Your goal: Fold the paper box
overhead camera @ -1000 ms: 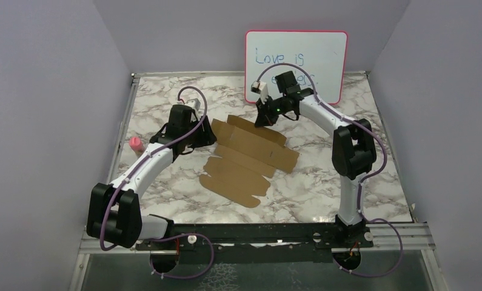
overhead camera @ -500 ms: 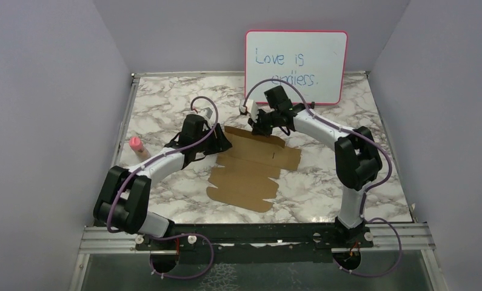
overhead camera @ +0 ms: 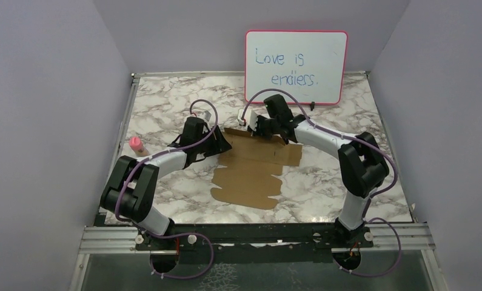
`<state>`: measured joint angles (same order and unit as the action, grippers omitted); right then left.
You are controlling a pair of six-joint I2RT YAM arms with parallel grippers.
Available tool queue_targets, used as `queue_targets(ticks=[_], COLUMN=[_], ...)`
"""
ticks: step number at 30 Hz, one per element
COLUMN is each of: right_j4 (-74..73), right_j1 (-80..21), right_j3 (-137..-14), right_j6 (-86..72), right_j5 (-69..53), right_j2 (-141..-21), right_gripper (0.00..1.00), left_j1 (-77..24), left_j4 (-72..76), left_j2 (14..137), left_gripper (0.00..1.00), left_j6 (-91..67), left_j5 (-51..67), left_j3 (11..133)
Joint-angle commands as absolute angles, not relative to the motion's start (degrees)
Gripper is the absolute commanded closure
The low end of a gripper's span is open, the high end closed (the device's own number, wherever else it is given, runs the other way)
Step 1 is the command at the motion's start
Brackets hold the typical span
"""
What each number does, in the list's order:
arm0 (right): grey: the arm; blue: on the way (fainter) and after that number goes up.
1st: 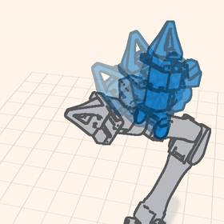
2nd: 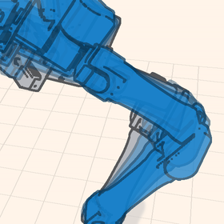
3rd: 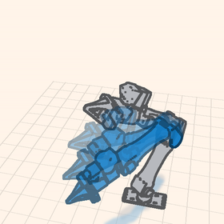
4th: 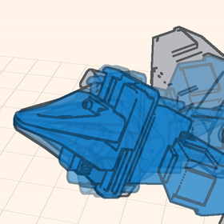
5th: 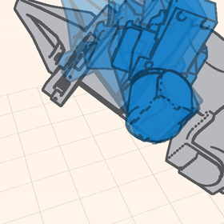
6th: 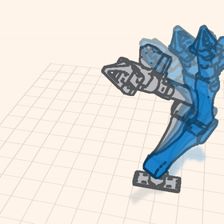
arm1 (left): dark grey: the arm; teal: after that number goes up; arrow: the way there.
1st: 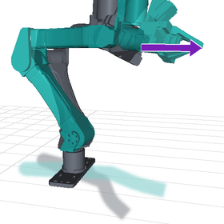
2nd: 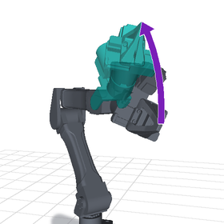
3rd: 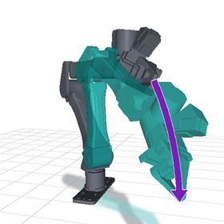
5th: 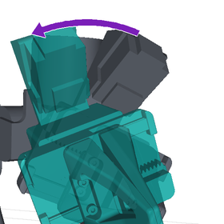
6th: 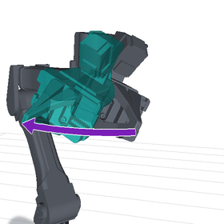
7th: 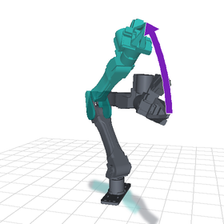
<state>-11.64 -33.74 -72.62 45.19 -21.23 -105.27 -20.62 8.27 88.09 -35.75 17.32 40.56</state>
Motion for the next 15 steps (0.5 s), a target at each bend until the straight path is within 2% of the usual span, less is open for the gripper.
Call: queue_targets(ticks=[1, 15], right_j4=[-8.5, -11.9], right_j1=[-33.9, -33.9], right_j3=[-72.6, -73.8], right_j6=[47.2, 47.4], right_j5=[-21.1, -24.8], right_j2=[-102.1, -100.4], right_gripper=[0.99, 0.99], left_j1=[-19.2, -16.0], left_j4=[11.3, 13.8], left_j2=[88.4, 88.6], left_gripper=[0.42, 0.43], left_j6=[-35.9, -39.3], left_j5=[18.0, 19.6], left_j3=[40.9, 42.6])
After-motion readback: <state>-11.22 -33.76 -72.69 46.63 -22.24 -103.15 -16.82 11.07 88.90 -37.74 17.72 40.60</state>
